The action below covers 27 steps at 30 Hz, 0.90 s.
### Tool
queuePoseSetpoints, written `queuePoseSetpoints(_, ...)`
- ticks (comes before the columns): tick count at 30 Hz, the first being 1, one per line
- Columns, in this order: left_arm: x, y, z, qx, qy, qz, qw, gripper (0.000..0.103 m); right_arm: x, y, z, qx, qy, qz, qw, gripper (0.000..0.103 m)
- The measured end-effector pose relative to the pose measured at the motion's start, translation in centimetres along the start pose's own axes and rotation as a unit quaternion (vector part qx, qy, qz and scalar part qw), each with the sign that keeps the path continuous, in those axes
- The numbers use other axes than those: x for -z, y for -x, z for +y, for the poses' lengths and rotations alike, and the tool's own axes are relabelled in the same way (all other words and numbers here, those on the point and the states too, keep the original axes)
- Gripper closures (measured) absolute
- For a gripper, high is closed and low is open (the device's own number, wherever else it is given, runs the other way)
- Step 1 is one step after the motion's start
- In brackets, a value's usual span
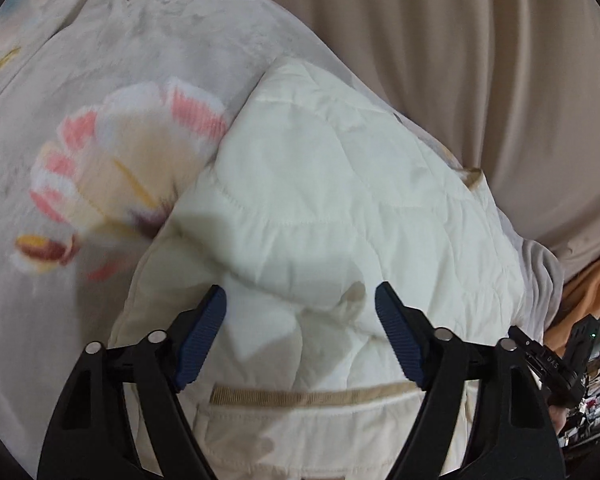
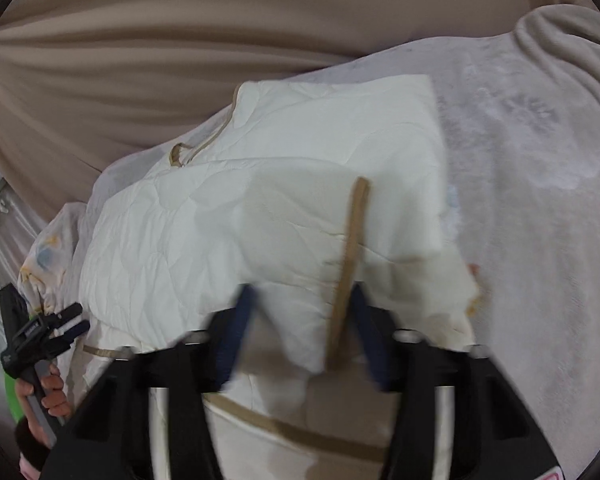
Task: Fold large clothes
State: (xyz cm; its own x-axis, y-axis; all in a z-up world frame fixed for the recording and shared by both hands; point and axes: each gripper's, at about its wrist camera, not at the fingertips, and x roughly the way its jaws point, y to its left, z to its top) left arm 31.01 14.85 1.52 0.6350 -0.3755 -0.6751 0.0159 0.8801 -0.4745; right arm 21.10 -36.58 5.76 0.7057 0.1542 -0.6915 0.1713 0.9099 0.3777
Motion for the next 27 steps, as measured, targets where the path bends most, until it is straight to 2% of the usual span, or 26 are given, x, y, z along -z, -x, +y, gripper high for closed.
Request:
queuePoseSetpoints(1,-0.7,-0.2,-0.3,-0.007,-0.003,-0.005,1.0000,0.044,-0.5,0.8,1.2,0.003,0.012,-0.020,1.000,0.094)
queuePoseSetpoints(3,-1.2,0.0,-1.0,-0.014,-0.011,-0.020,0.9997,0.053,-1.5,4.1,3.7,0.006,0.057,-0.094,0.994,0.095)
queuePoseSetpoints(4,-1.4,0.0,-1.4,-0.016,-0.015,-0.026,0.9994,0.054,-1.7,6.7,5.0,-0.010,0.075,-0.140,0.987,0.096)
queuePoseSetpoints(6,-1.9,-0.2,-2.3,-0.037,-0.040,-0.038,0.9978,0.053,-1.9,10.0,6.3,-0.030,0.094,-0.201,0.975,0.096)
queuePoseSetpoints(7,-1.7,-0.5,-2.7,-0.050,-0.057,-0.041,0.9963,0.052,-1.8,10.5,6.4,-0.027,0.100,-0.217,0.971,0.096)
queuePoseSetpoints(8,-1.3,-1.1,-3.2,-0.067,-0.076,-0.043,0.9939,0.052,-2.0,9.7,6.2,-0.009,0.105,-0.215,0.971,0.096)
queuePoseSetpoints(9,-1.0,-1.9,-3.4,-0.089,-0.092,-0.041,0.9909,0.052,-2.2,7.8,5.5,0.014,0.102,-0.191,0.976,0.096)
queuePoseSetpoints(10,-0.5,-3.0,-3.6,-0.111,-0.107,-0.035,0.9875,0.052,-2.5,4.8,4.0,0.046,0.088,-0.145,0.984,0.096)
queuePoseSetpoints(11,-0.1,-3.8,-3.6,-0.116,-0.112,-0.031,0.9863,0.052,-2.4,0.4,1.9,0.085,0.072,-0.076,0.991,0.096)
queuePoseSetpoints(12,0.2,-3.7,-3.3,-0.115,-0.115,-0.031,0.9862,0.051,-2.0,-2.5,0.3,0.094,0.059,-0.031,0.993,0.096)
queuePoseSetpoints(13,0.5,-3.9,-3.5,-0.118,-0.119,-0.033,0.9852,0.051,-1.5,-3.7,-0.8,0.080,0.045,-0.022,0.995,0.097)
queuePoseSetpoints(17,0.7,-3.5,-3.8,-0.136,-0.133,-0.037,0.9810,0.051,-2.1,-0.9,-0.6,0.060,0.019,-0.054,0.997,0.092)
queuePoseSetpoints(18,0.8,-3.1,-3.7,-0.137,-0.134,-0.038,0.9807,0.051,-2.2,0.2,-0.6,0.057,0.018,-0.064,0.996,0.088)
queuePoseSetpoints(22,2.2,0.7,-3.9,-0.149,-0.156,-0.055,0.9750,0.049,-0.9,4.8,-0.1,0.076,0.036,-0.089,0.992,0.084)
queuePoseSetpoints(24,2.8,2.8,-4.5,-0.146,-0.174,-0.062,0.9719,0.047,-0.2,5.7,0.8,0.082,0.057,-0.088,0.991,0.082)
queuePoseSetpoints(27,2.3,4.0,-6.2,-0.127,-0.183,-0.065,0.9728,0.045,-0.2,5.8,2.2,0.053,0.072,-0.079,0.993,0.081)
